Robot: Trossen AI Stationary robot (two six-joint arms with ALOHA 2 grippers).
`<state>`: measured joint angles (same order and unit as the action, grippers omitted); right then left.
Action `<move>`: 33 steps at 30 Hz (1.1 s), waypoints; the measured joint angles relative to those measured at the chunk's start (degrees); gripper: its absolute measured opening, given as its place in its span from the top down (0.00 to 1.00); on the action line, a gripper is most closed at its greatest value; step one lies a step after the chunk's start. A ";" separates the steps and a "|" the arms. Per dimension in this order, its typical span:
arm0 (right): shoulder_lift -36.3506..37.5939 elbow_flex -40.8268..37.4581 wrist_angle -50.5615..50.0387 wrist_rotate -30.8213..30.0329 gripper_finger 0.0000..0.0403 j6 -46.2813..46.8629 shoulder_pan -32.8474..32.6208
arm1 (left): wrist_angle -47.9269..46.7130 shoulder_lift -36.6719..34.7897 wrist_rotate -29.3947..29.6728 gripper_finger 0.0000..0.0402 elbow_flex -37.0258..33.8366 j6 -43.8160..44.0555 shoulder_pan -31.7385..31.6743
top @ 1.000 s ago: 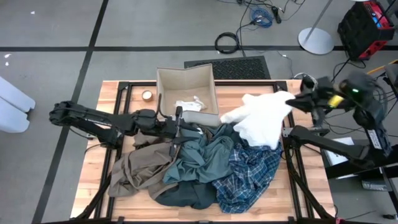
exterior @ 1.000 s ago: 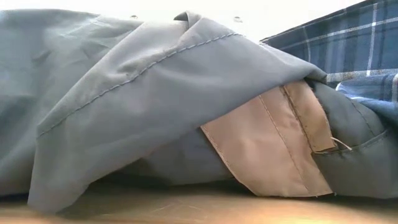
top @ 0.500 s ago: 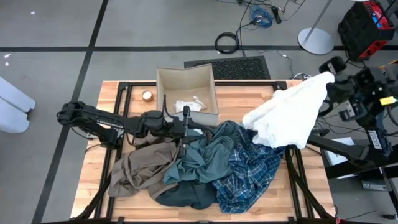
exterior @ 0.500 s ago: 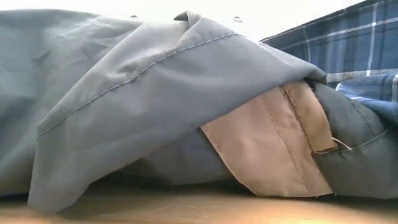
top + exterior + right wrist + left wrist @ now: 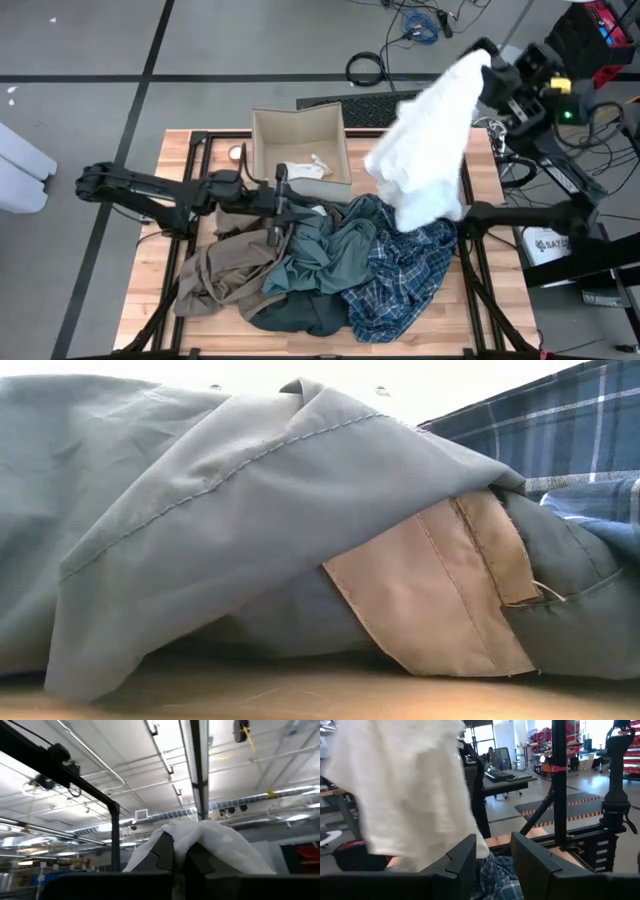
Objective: Sort clothes
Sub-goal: Put the white shirt into the laundry bin
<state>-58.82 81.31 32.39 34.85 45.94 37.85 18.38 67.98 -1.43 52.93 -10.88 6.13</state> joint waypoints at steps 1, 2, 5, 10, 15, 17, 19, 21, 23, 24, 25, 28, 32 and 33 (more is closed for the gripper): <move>-1.63 2.23 0.00 0.37 0.99 -0.35 -1.10 | -0.81 -0.53 0.00 0.67 0.00 0.16 0.00; -3.29 4.60 -0.20 1.24 0.99 -0.92 -2.16 | -1.14 -0.70 0.00 0.67 0.00 1.00 0.00; -7.60 12.11 -4.74 3.06 0.99 -3.49 -5.37 | -0.11 0.22 0.00 0.67 0.00 3.82 0.00; -13.00 26.73 -15.50 2.51 0.99 -11.01 -9.44 | 5.08 6.08 0.06 0.67 0.00 -0.06 0.03; -17.33 40.07 -25.01 2.39 0.99 -16.03 -11.50 | 13.57 12.50 0.24 0.67 0.00 -1.43 0.82; -18.66 43.93 -28.06 1.73 0.99 -16.75 -11.76 | 16.11 14.32 0.13 0.67 0.00 0.25 1.08; -19.46 46.80 -30.02 0.63 0.99 -17.52 -11.74 | 18.50 16.21 -0.04 0.67 0.00 2.02 1.24; -19.65 48.83 -31.57 -0.21 0.99 -18.49 -11.74 | 21.40 18.53 -0.28 0.66 0.01 2.95 1.50; -19.51 49.73 -32.61 -0.45 0.99 -18.78 -11.72 | 24.18 21.51 -1.49 0.64 0.56 2.81 1.73; -19.49 49.73 -33.01 -0.39 0.99 -18.82 -11.72 | 25.37 23.11 -1.82 0.62 1.31 2.64 1.88; -19.45 49.73 -33.46 -0.19 0.99 -18.78 -11.72 | 26.09 24.65 -1.97 0.60 2.21 2.69 2.01; -19.46 49.73 -35.39 0.05 0.99 -18.72 -11.74 | 26.28 28.71 -1.99 0.52 5.44 2.94 2.32; -19.82 49.56 -38.82 -0.05 0.99 -19.62 -11.72 | 26.13 33.34 -1.10 0.41 8.82 2.37 2.36; -19.94 49.56 -39.11 -0.17 0.99 -19.69 -11.72 | 26.11 34.22 -0.25 0.39 9.53 1.46 2.36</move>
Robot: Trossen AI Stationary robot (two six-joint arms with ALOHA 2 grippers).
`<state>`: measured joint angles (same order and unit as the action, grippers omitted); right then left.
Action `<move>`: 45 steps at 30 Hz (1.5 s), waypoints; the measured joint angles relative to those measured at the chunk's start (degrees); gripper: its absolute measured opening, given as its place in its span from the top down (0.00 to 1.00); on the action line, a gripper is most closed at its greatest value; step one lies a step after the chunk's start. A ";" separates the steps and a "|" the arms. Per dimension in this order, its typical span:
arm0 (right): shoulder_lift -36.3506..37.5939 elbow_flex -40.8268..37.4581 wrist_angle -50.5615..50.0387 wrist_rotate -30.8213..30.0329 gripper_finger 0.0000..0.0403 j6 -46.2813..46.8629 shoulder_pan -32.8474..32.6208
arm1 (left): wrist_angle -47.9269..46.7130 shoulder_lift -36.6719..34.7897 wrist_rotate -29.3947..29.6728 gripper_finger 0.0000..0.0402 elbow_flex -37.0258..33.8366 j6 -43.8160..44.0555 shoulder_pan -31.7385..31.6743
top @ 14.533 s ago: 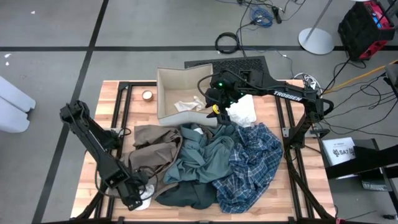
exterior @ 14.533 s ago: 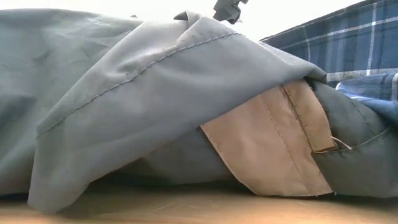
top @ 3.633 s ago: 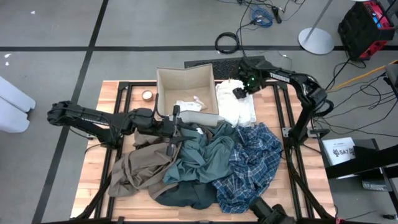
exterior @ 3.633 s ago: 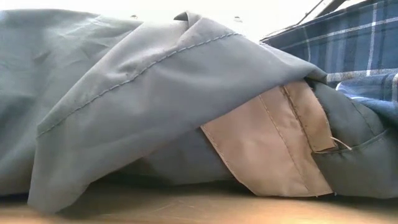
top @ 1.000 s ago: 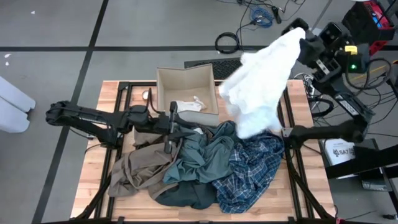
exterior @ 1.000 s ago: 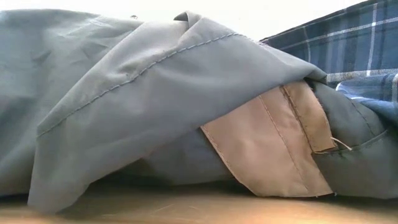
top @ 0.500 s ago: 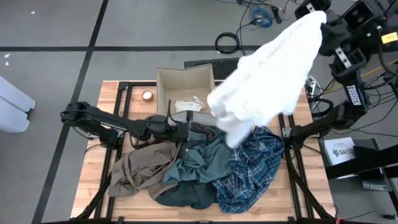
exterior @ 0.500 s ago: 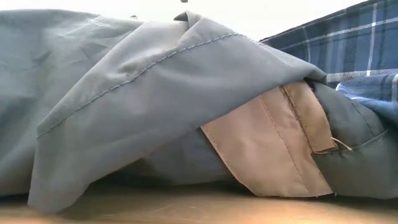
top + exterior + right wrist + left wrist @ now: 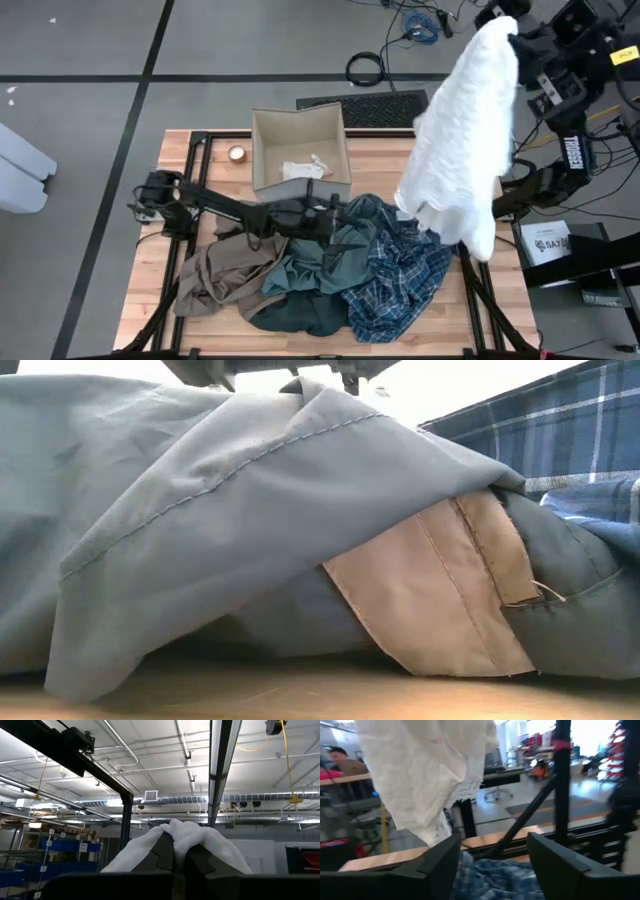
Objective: Sort clothes
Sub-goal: Put the white shirt into the laundry bin
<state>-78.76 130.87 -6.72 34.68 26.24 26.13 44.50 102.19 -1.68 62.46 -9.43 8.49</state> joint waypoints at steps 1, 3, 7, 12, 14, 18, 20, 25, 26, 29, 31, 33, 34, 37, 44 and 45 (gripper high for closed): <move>-0.08 0.02 0.07 -0.24 0.99 -0.06 0.00 | 0.04 1.02 1.22 0.37 0.70 -0.85 0.02; -0.31 0.11 0.35 -0.30 0.99 -0.15 0.00 | 0.24 3.28 4.70 0.33 2.26 -2.12 0.12; -1.27 0.11 0.22 -0.31 0.99 -0.15 0.00 | -0.01 8.28 12.89 0.28 6.01 -3.24 0.15; -2.23 0.00 0.08 -0.35 0.99 0.02 0.00 | 0.09 12.86 31.83 0.26 10.06 -3.26 0.13; -2.26 0.02 0.22 -0.35 0.99 0.02 0.00 | 0.01 13.90 38.13 0.26 10.54 -3.23 -0.02; -2.28 0.04 0.05 -0.24 0.99 0.04 0.00 | -1.40 14.49 45.17 0.26 10.58 0.72 -0.26; -2.30 0.04 -0.11 0.01 0.99 0.08 0.00 | -3.25 14.49 45.68 0.26 10.58 4.17 -0.26; -2.17 0.04 -1.47 0.35 0.99 0.19 0.00 | -6.34 14.53 48.56 0.26 10.58 7.43 -0.33; -2.17 0.04 -1.74 0.50 0.99 0.17 0.00 | -6.50 14.53 48.56 0.26 10.58 7.43 -0.18; -2.19 0.04 -1.99 1.28 0.99 0.15 0.00 | -6.41 14.55 48.05 0.26 10.58 7.60 0.36; -2.18 0.04 -1.75 1.28 0.99 0.17 0.00 | -6.31 14.55 45.83 0.26 10.58 7.63 0.46; -2.15 0.07 -1.66 1.33 0.99 0.47 0.00 | -5.61 14.58 42.41 0.26 10.58 7.60 0.25; -2.15 0.07 -1.64 1.35 0.99 0.79 0.00 | -5.18 14.58 40.44 0.26 10.58 7.62 -0.06; -2.26 0.07 -1.52 1.33 0.99 1.40 -0.44 | -4.21 14.58 35.00 0.26 10.58 7.65 -0.73; -2.41 0.07 3.67 -0.31 0.99 0.75 -5.62 | -1.35 14.58 30.95 0.26 10.58 7.63 -2.79; -2.43 0.07 4.97 -0.40 0.99 1.01 -6.49 | -0.84 14.58 29.38 0.26 10.58 7.60 -3.24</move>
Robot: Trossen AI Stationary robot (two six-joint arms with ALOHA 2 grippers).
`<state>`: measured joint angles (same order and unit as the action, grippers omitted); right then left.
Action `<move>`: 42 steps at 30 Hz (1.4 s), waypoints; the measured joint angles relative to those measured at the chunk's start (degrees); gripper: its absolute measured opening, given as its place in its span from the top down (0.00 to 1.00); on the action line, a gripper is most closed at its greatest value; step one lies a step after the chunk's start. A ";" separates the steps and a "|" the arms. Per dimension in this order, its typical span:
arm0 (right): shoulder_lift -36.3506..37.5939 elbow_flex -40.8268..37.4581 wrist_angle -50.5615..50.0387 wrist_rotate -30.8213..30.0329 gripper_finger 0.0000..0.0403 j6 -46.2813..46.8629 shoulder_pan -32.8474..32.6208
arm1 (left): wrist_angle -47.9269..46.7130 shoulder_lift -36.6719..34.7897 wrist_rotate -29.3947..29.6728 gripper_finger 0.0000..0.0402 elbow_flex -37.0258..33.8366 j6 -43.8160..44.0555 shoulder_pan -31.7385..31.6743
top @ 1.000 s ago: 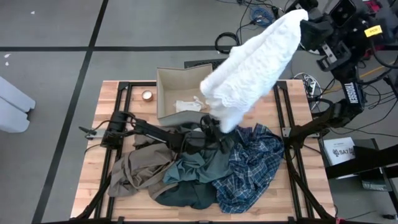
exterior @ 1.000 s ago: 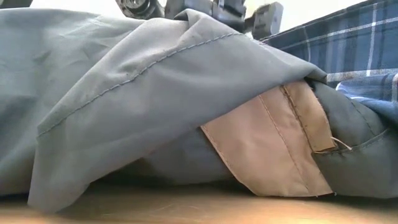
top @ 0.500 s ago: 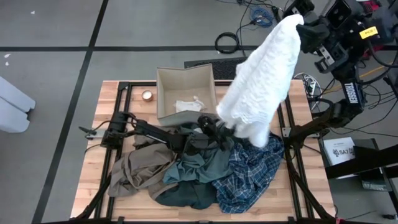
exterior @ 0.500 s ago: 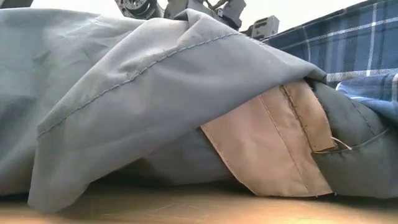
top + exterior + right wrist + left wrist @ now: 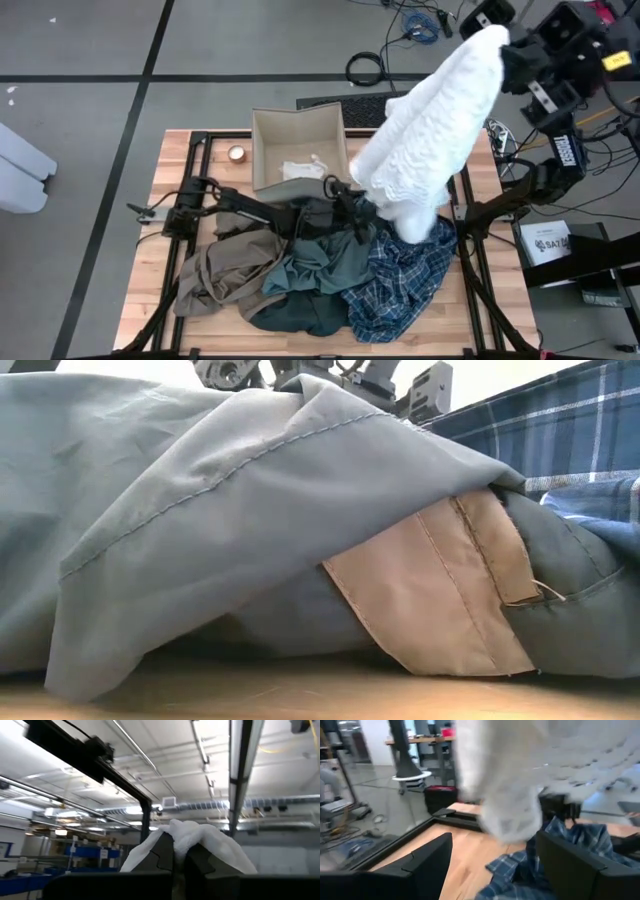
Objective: Sort clothes
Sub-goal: Put the white shirt into the laundry bin
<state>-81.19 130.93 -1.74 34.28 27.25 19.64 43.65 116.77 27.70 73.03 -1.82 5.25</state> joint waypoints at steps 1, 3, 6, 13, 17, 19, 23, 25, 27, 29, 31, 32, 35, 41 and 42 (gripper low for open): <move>-0.10 0.00 1.23 -0.08 0.99 0.16 -0.74 | 0.86 0.00 -1.80 0.26 0.00 0.00 -0.48; -0.20 0.02 2.76 -0.40 0.99 0.09 -2.09 | 2.49 0.00 -5.33 0.26 0.00 -0.16 -1.40; -0.29 0.02 3.35 -2.38 0.99 -1.05 -3.74 | 3.09 0.00 -6.61 0.26 0.00 -0.01 -2.67; -1.02 0.02 3.51 -3.10 0.99 -2.85 -5.19 | 3.92 0.02 -5.54 0.26 0.00 0.04 -4.83; -1.61 0.00 3.47 -3.06 0.99 -2.87 -5.18 | 4.32 0.03 -4.30 0.26 1.31 0.06 -5.30; -1.96 0.00 3.50 -3.06 0.99 -2.85 -5.18 | 3.74 0.07 -4.26 0.30 2.87 0.04 -5.35; -2.56 0.00 3.40 -3.06 0.99 -2.71 -5.18 | 2.03 0.05 -4.30 0.51 6.21 -0.16 -5.33; -2.75 0.00 3.44 -3.04 0.99 -2.62 -5.17 | 1.90 0.06 -5.81 0.67 7.55 -0.82 -5.35; -2.75 0.00 3.41 -3.01 0.99 -2.35 -5.16 | 1.98 0.03 -8.25 0.84 8.63 -2.84 -5.35; -2.75 0.00 2.98 -2.71 0.99 -1.53 -5.16 | 1.88 -0.48 -10.11 0.95 8.80 -4.72 -5.33; -2.30 0.00 0.83 -2.47 0.99 -0.93 -5.14 | 1.22 -1.50 -10.64 0.95 8.92 -5.80 -5.12; -1.94 0.00 -1.13 -2.46 0.99 -1.16 -5.14 | 0.44 -2.32 -10.68 0.95 8.90 -6.47 -4.87; 0.17 0.00 -10.10 -2.49 0.99 -4.68 -4.78 | -1.43 -5.72 -10.66 0.96 8.90 -9.16 -3.85; 4.07 0.11 -34.86 -4.73 0.99 -10.95 -2.13 | -4.46 -13.17 -10.60 0.96 8.90 -16.85 -0.03; 4.35 0.11 -39.47 -5.96 0.99 -11.68 -1.86 | -5.17 -14.39 -10.08 0.97 8.90 -18.96 0.64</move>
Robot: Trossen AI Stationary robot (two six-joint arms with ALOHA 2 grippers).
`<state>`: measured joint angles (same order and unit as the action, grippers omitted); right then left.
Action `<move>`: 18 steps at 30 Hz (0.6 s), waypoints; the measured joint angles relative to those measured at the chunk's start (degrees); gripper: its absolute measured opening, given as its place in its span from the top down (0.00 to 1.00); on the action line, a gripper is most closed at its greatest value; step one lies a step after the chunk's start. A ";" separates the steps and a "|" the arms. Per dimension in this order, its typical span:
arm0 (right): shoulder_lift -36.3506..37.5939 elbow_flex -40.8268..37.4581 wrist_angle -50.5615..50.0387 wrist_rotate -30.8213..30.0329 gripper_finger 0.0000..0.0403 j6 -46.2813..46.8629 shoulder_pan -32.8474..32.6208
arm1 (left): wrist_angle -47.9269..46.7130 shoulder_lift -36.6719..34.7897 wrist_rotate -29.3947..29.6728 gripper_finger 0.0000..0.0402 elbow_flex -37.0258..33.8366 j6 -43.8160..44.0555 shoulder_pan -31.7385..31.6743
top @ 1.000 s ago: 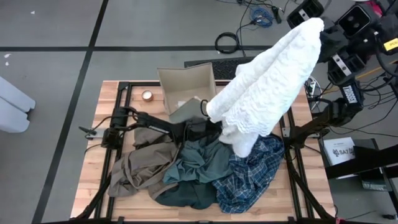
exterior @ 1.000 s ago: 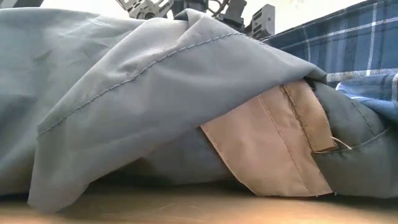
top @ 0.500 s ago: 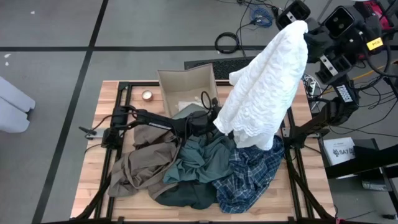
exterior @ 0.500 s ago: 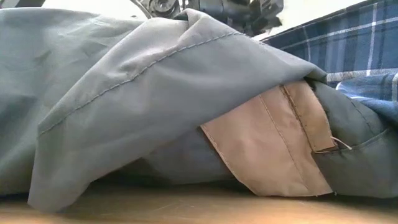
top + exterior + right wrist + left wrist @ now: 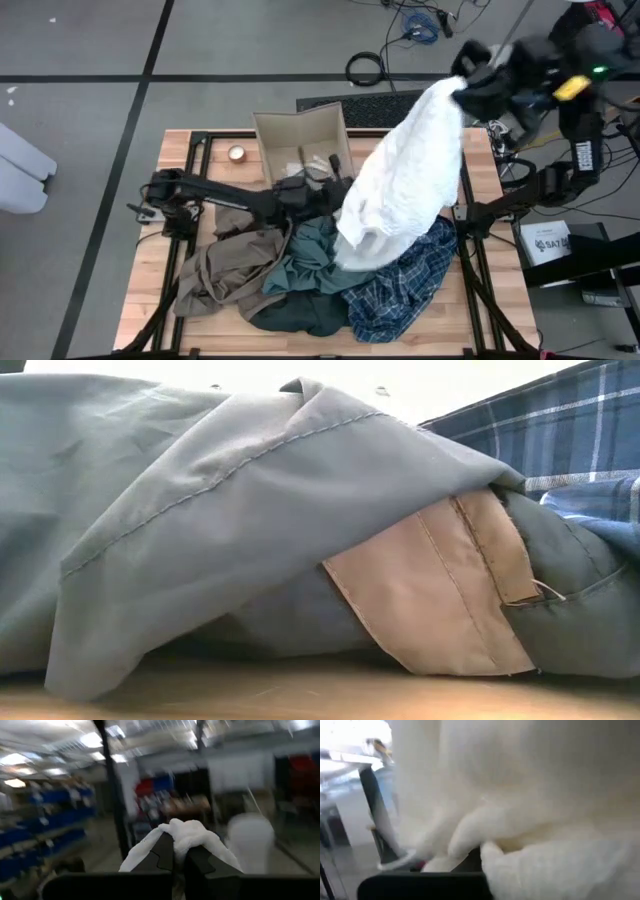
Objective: Sort clothes
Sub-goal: Put the white shirt into the laundry bin
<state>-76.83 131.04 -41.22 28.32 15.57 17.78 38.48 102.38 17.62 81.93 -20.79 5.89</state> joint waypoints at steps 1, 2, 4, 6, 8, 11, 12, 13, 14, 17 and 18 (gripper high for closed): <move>0.13 0.00 -4.69 -1.17 0.99 -0.55 0.21 | -0.68 -1.27 1.16 0.97 0.00 -2.43 0.69; 0.10 -0.03 -9.61 -2.20 0.99 -1.20 0.24 | -2.34 -2.75 3.18 0.97 0.02 -5.03 1.38; -0.34 -0.07 -18.89 -3.24 0.99 -2.81 0.25 | -4.96 -4.82 8.17 0.97 0.02 -10.64 2.48; -1.29 -0.07 -26.89 -3.17 0.99 -5.26 -0.09 | -7.75 -6.89 14.35 0.97 0.00 -16.28 3.33; -2.52 -0.64 -32.34 -3.17 0.99 -7.31 -1.25 | -10.16 -8.65 19.60 0.97 0.00 -20.79 3.86; -4.07 -4.28 -33.85 -3.04 0.99 -10.09 -4.07 | -14.84 -10.83 26.74 0.97 0.00 -25.31 4.50; -4.40 -6.02 -33.29 -3.03 0.99 -11.20 -5.07 | -16.66 -11.38 28.47 0.97 0.00 -26.09 4.75; -4.63 -8.03 -32.24 -2.88 0.99 -12.29 -6.08 | -18.17 -11.76 29.63 0.97 0.00 -26.22 4.87; -4.70 -10.23 -30.69 -2.78 0.99 -13.65 -7.02 | -19.71 -12.11 30.19 0.97 0.00 -26.13 5.05; -4.41 -17.99 -24.26 -3.61 0.99 -19.06 -8.87 | -22.72 -12.56 31.99 0.97 0.00 -26.11 6.08; -4.13 -20.78 -21.90 -4.68 0.99 -20.43 -9.08 | -23.73 -12.57 32.39 0.97 0.00 -26.09 6.64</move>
<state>-80.96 110.26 -63.12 23.64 -4.86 8.70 14.74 89.81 50.01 81.93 -46.88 12.53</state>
